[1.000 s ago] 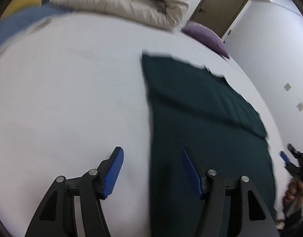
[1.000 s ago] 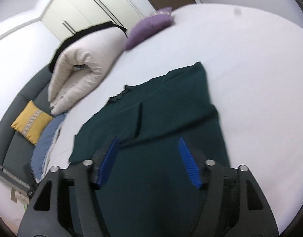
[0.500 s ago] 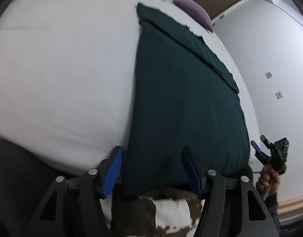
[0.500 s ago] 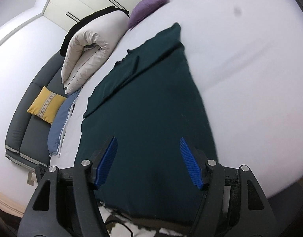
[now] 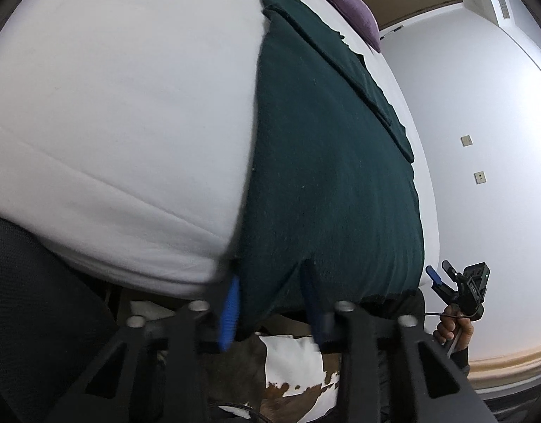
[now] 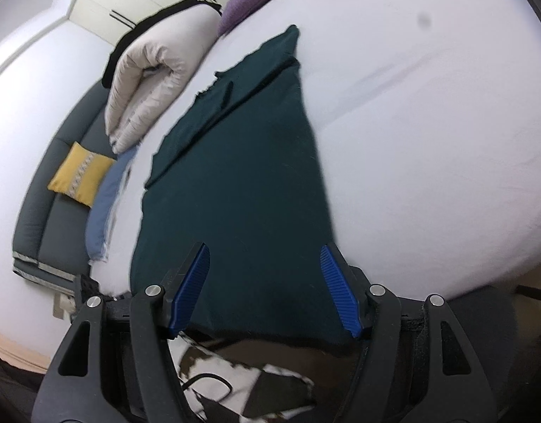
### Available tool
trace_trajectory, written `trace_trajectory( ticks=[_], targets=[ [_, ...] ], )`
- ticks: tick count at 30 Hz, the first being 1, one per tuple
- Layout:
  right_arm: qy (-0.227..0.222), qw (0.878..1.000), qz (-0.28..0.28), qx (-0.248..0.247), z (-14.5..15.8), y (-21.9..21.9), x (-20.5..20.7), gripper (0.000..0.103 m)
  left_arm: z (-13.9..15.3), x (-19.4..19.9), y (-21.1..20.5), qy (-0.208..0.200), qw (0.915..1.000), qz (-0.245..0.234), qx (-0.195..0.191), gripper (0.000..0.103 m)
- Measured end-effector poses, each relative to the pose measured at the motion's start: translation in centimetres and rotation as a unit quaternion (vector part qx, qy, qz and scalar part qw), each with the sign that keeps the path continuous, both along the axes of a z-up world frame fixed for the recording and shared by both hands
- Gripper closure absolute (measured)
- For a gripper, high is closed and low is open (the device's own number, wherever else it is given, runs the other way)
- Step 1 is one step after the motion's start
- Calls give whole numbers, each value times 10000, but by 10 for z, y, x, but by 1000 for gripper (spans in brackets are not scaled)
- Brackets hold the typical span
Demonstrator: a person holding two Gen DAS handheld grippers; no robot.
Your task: Fold small clothes
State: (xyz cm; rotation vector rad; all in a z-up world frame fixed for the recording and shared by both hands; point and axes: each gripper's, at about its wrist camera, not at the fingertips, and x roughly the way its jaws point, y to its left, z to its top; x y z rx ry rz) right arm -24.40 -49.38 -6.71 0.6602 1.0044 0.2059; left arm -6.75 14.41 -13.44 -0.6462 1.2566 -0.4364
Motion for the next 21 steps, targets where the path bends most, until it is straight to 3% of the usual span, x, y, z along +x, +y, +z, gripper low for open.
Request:
trace_trajectory(
  ticks=[1,2,10,16,21],
  targets=[
    [107,9999,-13,-46,-2,-4,-3,39,0,1,-2,0,10000,-6,14,90],
    [193,9998,-14,-57,-4,-8,-5,39,0,1,-3,4,10000,-23,21,92],
    [1008,9946,224,-80,-31,-19,-6,41,12,-3,-8,-118,9996,-192,185,93],
    [1179,9920,420,176,-40,-16,-1,42,13,-5,-2,-137,9997,-194,79,93],
    [1298,9877,713,505,-53,-5,5,55,12,-9,4,-176,9996,-229,58,93]
  ],
)
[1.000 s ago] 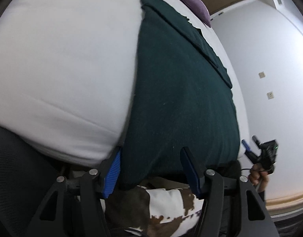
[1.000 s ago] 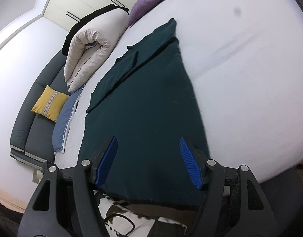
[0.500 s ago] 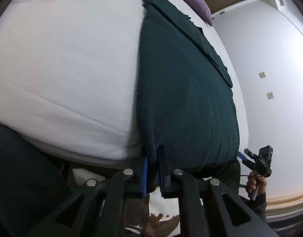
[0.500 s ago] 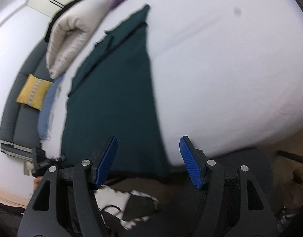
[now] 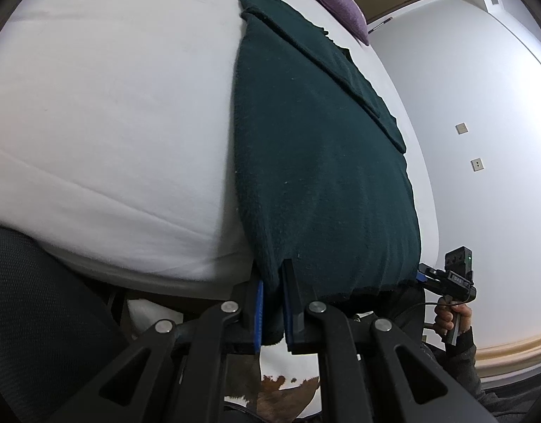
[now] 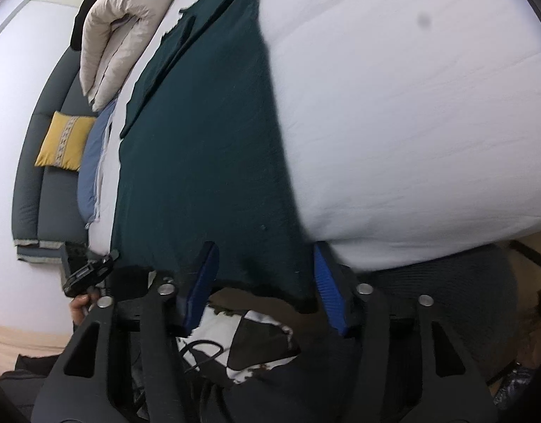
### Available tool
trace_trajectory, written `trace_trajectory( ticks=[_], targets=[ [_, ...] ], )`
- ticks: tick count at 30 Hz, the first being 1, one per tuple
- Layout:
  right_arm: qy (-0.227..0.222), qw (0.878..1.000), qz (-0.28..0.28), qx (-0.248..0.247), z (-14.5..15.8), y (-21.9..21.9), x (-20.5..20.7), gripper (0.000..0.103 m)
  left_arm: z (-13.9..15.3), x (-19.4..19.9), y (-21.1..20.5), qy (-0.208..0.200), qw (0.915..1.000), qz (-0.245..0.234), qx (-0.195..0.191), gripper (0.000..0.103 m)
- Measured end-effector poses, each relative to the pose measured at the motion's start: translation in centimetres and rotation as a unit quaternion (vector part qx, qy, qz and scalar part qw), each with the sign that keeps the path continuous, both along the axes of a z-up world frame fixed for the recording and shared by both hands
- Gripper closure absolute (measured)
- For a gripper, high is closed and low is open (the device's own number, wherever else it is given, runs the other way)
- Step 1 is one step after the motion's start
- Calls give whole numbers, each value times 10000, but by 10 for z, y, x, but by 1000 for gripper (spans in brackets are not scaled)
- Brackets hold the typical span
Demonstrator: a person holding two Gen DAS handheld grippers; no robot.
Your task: Fold small clothes
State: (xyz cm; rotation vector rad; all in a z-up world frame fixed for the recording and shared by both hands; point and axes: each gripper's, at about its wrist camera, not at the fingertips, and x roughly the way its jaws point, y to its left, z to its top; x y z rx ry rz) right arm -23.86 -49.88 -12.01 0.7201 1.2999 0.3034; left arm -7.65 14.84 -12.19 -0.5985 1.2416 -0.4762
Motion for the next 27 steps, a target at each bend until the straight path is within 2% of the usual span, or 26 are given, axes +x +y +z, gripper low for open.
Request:
trace_trajectory(
  ticks=[3,5,11,15,18,23,27],
  targets=[
    [7,9998,-102,184,-6,-2,-1,64,0,-1,3,-10,10000,-5,-30,93],
    [-8,9993,-191,318,-9,-7,-5,74,0,-1,4,-7,10000,-7,-55,93],
    [-125,9983,-377,436,-10,-8,-17,95,5,-2,7,-38,9998,5,-209,94],
    [-402,9963,-463,603,2,-5,-26,97,19,-4,7,-152,9990,14,-432,94],
    [-805,9920,-490,841,25,1,-24,97,34,-3,11,-297,9962,125,-812,94],
    [-1492,9807,-584,1117,75,12,-2,97,62,6,18,-597,9861,371,-1505,94],
    [-1839,9694,-816,1406,98,15,25,97,73,19,24,-686,9751,651,-2008,94]
  ],
)
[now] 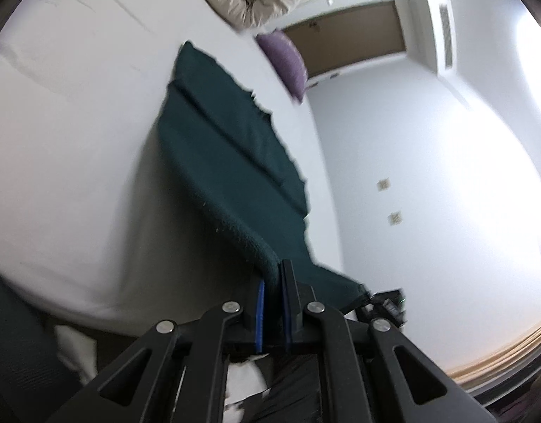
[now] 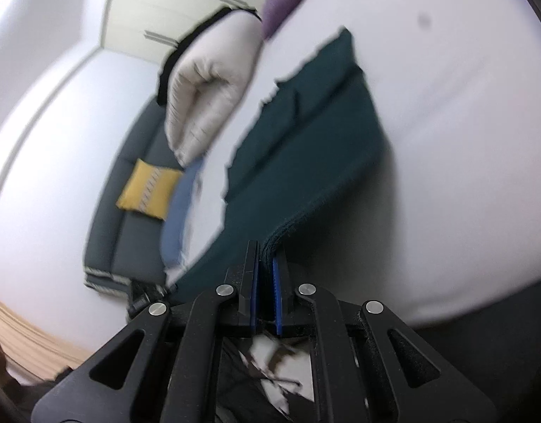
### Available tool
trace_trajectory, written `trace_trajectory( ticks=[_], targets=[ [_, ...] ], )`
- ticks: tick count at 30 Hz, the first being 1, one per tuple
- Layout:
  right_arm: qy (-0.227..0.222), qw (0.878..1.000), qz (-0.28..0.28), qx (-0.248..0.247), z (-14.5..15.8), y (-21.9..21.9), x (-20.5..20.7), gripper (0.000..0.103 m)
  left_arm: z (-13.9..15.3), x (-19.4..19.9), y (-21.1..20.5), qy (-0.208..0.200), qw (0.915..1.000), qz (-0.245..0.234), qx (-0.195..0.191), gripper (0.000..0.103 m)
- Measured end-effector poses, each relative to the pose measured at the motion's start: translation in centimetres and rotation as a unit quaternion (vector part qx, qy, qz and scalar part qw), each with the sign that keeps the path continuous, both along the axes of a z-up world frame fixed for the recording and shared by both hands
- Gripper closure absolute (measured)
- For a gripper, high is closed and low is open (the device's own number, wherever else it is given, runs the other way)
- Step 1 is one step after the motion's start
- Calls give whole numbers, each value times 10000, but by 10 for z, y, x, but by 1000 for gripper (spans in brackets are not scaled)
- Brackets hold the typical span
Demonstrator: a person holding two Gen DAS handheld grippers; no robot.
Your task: Fold small clothes
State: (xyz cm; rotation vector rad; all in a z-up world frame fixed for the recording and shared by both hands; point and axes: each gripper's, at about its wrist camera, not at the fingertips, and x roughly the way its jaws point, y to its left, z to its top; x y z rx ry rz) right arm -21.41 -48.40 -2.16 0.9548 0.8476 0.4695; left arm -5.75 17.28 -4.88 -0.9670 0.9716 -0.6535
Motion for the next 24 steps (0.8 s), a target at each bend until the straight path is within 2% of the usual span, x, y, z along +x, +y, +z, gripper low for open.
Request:
trace_trajectory(
  ticks=[7,10,12,15,16,19,21,23,24],
  targets=[
    [-264,9984,-418,265,24,3,66,97,11,45,17,-124,9957,584,-708,97],
    [-308,9969,-598,407,26,-4,97,97,13,72,26,-139,9930,831,-824,97],
    [-323,9956,-733,491,26,-9,118,97,14,88,30,-164,9911,951,-919,103],
    [-272,9932,-942,628,20,-16,150,97,15,114,34,-170,9893,1084,-962,103],
    [-257,9926,-995,640,18,-16,161,97,16,124,33,-201,9900,1075,-895,103],
    [-218,9925,-1081,519,13,-13,192,97,17,147,28,-241,9927,1161,-232,103],
    [-141,9927,-1063,550,1,-14,206,97,18,144,26,-355,9934,1082,-118,103],
    [-142,9933,-1013,539,-5,-8,212,97,21,128,22,-480,9937,946,349,103],
    [-178,9948,-898,438,-5,-3,210,97,17,117,22,-443,9936,857,583,94]
  ],
)
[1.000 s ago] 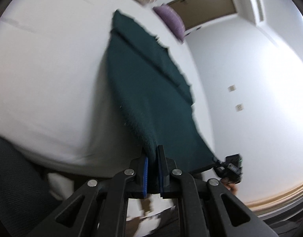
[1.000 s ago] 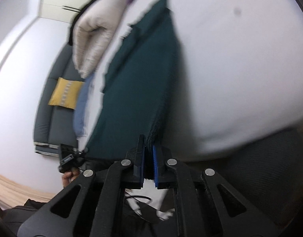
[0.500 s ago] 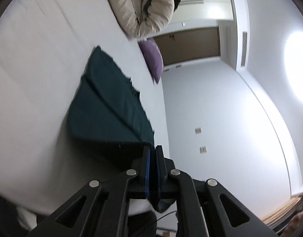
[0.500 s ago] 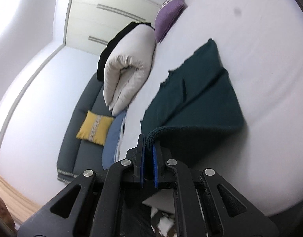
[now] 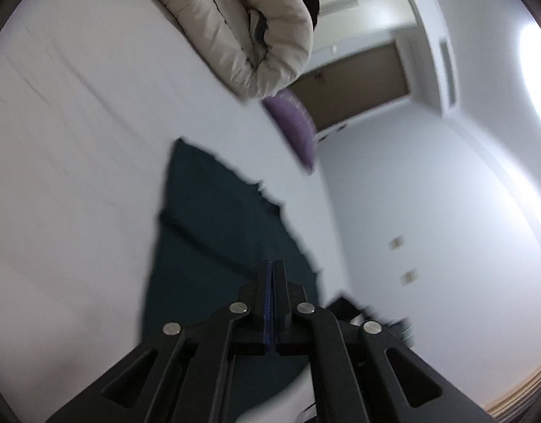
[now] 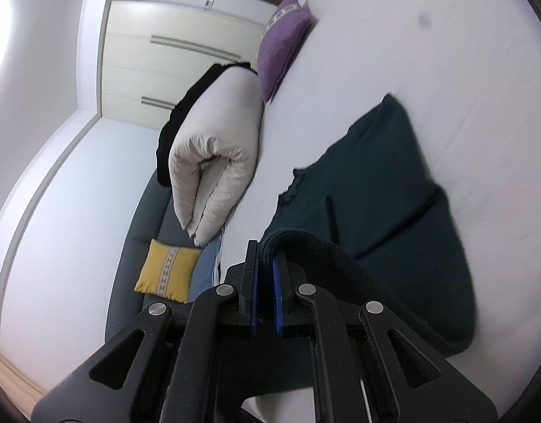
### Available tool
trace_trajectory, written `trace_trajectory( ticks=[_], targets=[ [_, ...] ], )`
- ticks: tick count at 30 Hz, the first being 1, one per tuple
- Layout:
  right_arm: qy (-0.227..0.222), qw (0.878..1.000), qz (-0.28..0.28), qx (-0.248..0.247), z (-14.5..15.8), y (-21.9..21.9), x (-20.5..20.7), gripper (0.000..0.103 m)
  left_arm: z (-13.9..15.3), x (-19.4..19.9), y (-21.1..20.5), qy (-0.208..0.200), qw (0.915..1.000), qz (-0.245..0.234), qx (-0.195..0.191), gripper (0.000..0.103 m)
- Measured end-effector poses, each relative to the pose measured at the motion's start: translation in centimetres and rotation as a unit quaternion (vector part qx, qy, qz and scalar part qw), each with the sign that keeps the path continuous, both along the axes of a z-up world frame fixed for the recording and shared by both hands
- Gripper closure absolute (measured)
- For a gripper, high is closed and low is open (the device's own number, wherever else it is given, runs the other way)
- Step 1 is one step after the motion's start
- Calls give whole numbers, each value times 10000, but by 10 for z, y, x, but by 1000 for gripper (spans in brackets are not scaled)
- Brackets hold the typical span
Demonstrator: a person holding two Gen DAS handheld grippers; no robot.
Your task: Fold small clothes
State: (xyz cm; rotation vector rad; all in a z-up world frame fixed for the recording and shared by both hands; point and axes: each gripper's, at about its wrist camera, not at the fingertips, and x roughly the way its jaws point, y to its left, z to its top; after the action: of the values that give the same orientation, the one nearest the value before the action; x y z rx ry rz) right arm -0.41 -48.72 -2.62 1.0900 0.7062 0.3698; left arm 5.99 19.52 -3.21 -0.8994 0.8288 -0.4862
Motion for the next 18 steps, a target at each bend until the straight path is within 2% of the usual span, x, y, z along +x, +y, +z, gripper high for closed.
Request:
trace_trajectory(
  ticks=[1,2,3,4,5,7,9,13,16,17,18],
  targets=[
    [-23,9999,99,-102,0,4,-5,97,-11,-13,-2,207,9996,-66,171,74],
    [-51,9996,212,-204,0,8,-11,97,-21,-24,-3,416,9988,-109,228,61],
    [-42,9991,293,-289,-2,12,-22,97,-32,-34,-5,603,9977,-146,269,40],
    [-19,9989,330,-338,-5,14,-31,97,-44,-47,-6,767,9965,-146,303,37],
    [5,9987,351,-366,-8,14,-43,97,-55,-60,-7,916,9953,-111,283,37],
    [-36,9988,323,-368,-10,13,-68,97,-81,-85,-11,1308,9913,-122,-9,35],
    [-83,9990,283,-324,-12,8,-94,97,-98,-99,-21,1510,9882,-198,-183,35],
    [44,9990,236,-386,-18,3,-122,97,-99,-111,-36,1375,9898,-215,-297,31],
    [19,9991,194,-367,-20,2,-129,97,-100,-112,-52,1252,9917,-283,-102,31],
    [-17,9992,185,-365,-21,4,-128,97,-103,-111,-54,1237,9919,-257,-100,32],
    [-31,9992,186,-357,-20,3,-130,97,-105,-110,-55,1226,9922,-210,-103,37]
  ],
)
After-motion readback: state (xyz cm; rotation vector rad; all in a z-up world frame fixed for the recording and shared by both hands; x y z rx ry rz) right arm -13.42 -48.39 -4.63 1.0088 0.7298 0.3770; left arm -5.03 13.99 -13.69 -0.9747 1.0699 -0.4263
